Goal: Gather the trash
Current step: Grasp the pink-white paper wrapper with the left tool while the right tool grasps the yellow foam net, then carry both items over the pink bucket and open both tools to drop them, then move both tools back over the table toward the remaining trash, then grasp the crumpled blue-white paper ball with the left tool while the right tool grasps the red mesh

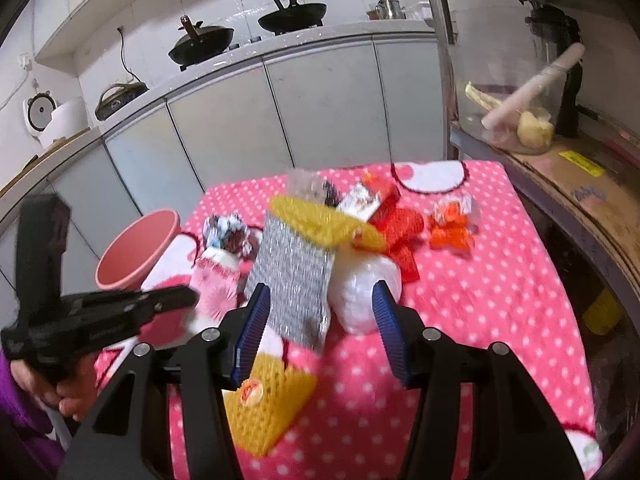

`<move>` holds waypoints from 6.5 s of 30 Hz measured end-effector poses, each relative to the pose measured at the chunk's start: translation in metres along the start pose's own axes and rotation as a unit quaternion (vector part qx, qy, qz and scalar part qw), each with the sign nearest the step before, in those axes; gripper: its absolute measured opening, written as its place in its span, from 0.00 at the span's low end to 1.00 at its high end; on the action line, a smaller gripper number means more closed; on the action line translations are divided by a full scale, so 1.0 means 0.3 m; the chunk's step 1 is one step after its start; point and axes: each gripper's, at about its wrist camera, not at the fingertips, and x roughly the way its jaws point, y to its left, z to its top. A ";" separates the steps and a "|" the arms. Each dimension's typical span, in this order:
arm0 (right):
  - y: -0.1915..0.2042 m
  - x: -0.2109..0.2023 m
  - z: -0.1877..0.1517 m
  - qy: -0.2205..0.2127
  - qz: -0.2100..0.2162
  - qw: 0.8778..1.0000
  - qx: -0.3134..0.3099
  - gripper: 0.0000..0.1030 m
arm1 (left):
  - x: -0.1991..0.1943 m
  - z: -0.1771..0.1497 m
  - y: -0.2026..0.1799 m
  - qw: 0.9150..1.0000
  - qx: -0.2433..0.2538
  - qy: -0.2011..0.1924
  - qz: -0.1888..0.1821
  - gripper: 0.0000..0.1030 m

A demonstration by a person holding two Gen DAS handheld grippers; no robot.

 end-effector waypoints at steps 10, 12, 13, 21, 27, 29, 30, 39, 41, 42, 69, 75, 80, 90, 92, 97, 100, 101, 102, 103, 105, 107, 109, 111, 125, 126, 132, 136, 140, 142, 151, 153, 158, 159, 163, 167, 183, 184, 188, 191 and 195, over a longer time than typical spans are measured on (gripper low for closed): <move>0.050 0.046 0.102 -0.016 -0.026 0.997 -0.076 0.52 | -0.109 0.003 0.021 0.999 -0.008 -0.031 -0.017 0.03; 0.050 0.065 0.107 -0.009 -0.025 0.997 -0.076 0.40 | -0.124 0.003 0.028 0.999 -0.012 -0.036 -0.017 0.03; 0.046 0.073 0.110 -0.004 -0.021 0.997 -0.073 0.25 | -0.131 -0.001 0.027 0.999 -0.012 -0.038 -0.017 0.03; 0.030 0.026 0.129 -0.006 -0.009 0.998 -0.056 0.06 | -0.190 0.011 0.042 0.998 -0.016 -0.060 -0.023 0.03; 0.069 -0.106 0.199 -0.054 0.013 0.997 -0.047 0.05 | -0.261 0.033 0.060 0.995 -0.013 -0.095 -0.022 0.03; 0.104 -0.129 0.228 -0.061 0.032 0.997 -0.047 0.05 | -0.291 0.039 0.074 0.994 -0.013 -0.110 -0.015 0.03; 0.123 -0.133 0.241 -0.062 0.041 0.996 -0.049 0.05 | -0.305 0.043 0.084 0.993 -0.014 -0.117 -0.011 0.03; 0.450 0.020 0.309 -0.032 0.161 0.982 -0.091 0.05 | -0.439 0.064 0.293 0.982 -0.058 -0.166 0.063 0.03; 0.542 0.083 0.320 -0.018 0.192 0.976 -0.099 0.05 | -0.468 0.065 0.358 0.978 -0.071 -0.175 0.087 0.03; 0.584 0.107 0.323 -0.013 0.202 0.974 -0.103 0.05 | -0.479 0.066 0.396 0.976 -0.079 -0.177 0.100 0.03; 1.028 0.724 0.223 0.130 0.226 0.956 -0.137 0.06 | -0.241 0.009 0.863 0.961 -0.171 -0.088 0.198 0.03; 1.028 0.749 0.227 0.143 0.222 0.955 -0.136 0.07 | -0.246 0.024 0.867 0.959 -0.173 -0.091 0.205 0.27; 1.013 0.700 0.245 0.136 0.228 0.954 -0.138 0.07 | -0.298 0.028 0.829 0.958 -0.166 -0.112 0.205 0.32; 0.923 0.498 0.281 0.090 0.236 0.959 -0.133 0.29 | -0.434 0.039 0.688 0.957 -0.150 -0.150 0.196 0.32; 0.881 0.437 0.281 0.072 0.232 0.961 -0.133 0.29 | -0.464 0.040 0.653 0.958 -0.146 -0.158 0.192 0.32; 0.822 0.311 0.288 0.042 0.217 0.966 -0.137 0.29 | -0.518 0.040 0.554 0.960 -0.134 -0.172 0.176 0.35; 0.765 0.228 0.269 0.025 0.213 0.966 -0.141 0.29 | -0.533 0.040 0.487 0.962 -0.122 -0.178 0.168 0.36; 0.749 0.204 0.265 0.020 0.212 0.967 -0.142 0.29 | -0.537 0.039 0.459 0.963 -0.115 -0.179 0.164 0.36; 0.725 0.175 0.257 0.015 0.209 0.967 -0.142 0.29 | -0.538 0.037 0.435 0.964 -0.109 -0.179 0.162 0.36; 0.707 0.154 0.250 0.012 0.206 0.968 -0.141 0.29 | -0.539 0.034 0.415 0.965 -0.104 -0.179 0.159 0.36; 0.655 0.108 0.233 0.005 0.195 0.971 -0.138 0.29 | -0.542 0.029 0.364 0.967 -0.093 -0.181 0.151 0.36; 0.597 0.062 0.217 -0.004 0.182 0.974 -0.133 0.29 | -0.540 0.030 0.330 0.969 -0.085 -0.182 0.145 0.36; 0.549 0.023 0.198 -0.012 0.168 0.977 -0.129 0.29 | -0.532 0.030 0.285 0.970 -0.077 -0.185 0.136 0.36; 0.504 -0.006 0.186 -0.015 0.156 0.980 -0.124 0.29 | -0.516 0.027 0.243 0.972 -0.071 -0.185 0.125 0.36; 0.179 -0.101 0.082 -0.021 0.062 0.995 -0.072 0.29 | -0.342 0.017 0.060 0.987 -0.030 -0.132 0.087 0.36; 0.169 -0.103 0.080 -0.019 0.057 0.996 -0.069 0.29 | -0.329 0.013 0.053 0.988 -0.026 -0.126 0.085 0.36; 0.015 -0.129 0.031 -0.013 0.014 0.999 -0.031 0.29 | -0.257 -0.014 0.030 0.992 -0.015 -0.097 0.075 0.36; -0.077 -0.130 -0.010 -0.002 -0.010 1.000 -0.005 0.29 | -0.201 -0.025 0.008 0.995 -0.009 -0.073 0.063 0.36; -0.135 -0.116 -0.040 0.010 -0.019 1.000 0.013 0.29 | -0.157 -0.021 -0.027 0.997 -0.002 -0.057 0.043 0.36; -0.148 -0.103 -0.041 0.015 -0.019 1.000 0.019 0.29 | -0.132 -0.016 -0.051 0.998 0.007 -0.047 0.029 0.36; -0.174 -0.040 -0.059 0.040 -0.004 0.998 0.042 0.29 | -0.051 0.039 -0.111 0.999 0.043 -0.025 0.005 0.43; -0.179 -0.033 -0.055 0.040 -0.002 0.998 0.044 0.29 | -0.052 0.067 -0.086 0.999 0.033 -0.034 0.016 0.43; -0.204 -0.010 -0.038 0.040 0.001 0.998 0.051 0.29 | -0.023 0.146 0.005 0.998 -0.006 -0.046 0.044 0.42; -0.208 -0.003 -0.035 0.040 0.003 0.998 0.054 0.29 | -0.014 0.157 0.015 0.998 -0.006 -0.045 0.050 0.42; -0.220 0.016 -0.019 0.040 0.006 0.997 0.059 0.29 | 0.051 0.205 0.055 0.996 -0.013 -0.043 0.080 0.43; -0.223 0.026 -0.005 0.040 0.006 0.998 0.057 0.29 | 0.103 0.238 0.123 0.995 -0.039 -0.037 0.082 0.43; -0.217 0.096 0.080 0.038 0.023 0.998 0.054 0.29 | 0.128 0.188 0.108 0.997 -0.035 -0.043 0.056 0.33; -0.222 0.104 0.088 0.038 0.023 0.997 0.055 0.29 | 0.109 0.186 0.105 0.997 -0.036 -0.050 0.054 0.33; -0.246 0.148 0.113 0.044 0.025 0.996 0.068 0.29 | 0.055 0.175 0.098 0.996 -0.033 -0.063 0.051 0.33; -0.269 0.199 0.129 0.056 0.025 0.994 0.090 0.29 | 0.027 0.161 0.094 0.996 -0.038 -0.066 0.044 0.33; -0.286 0.285 0.133 0.092 0.036 0.988 0.117 0.29 | 0.002 0.146 0.092 0.996 -0.041 -0.067 0.039 0.33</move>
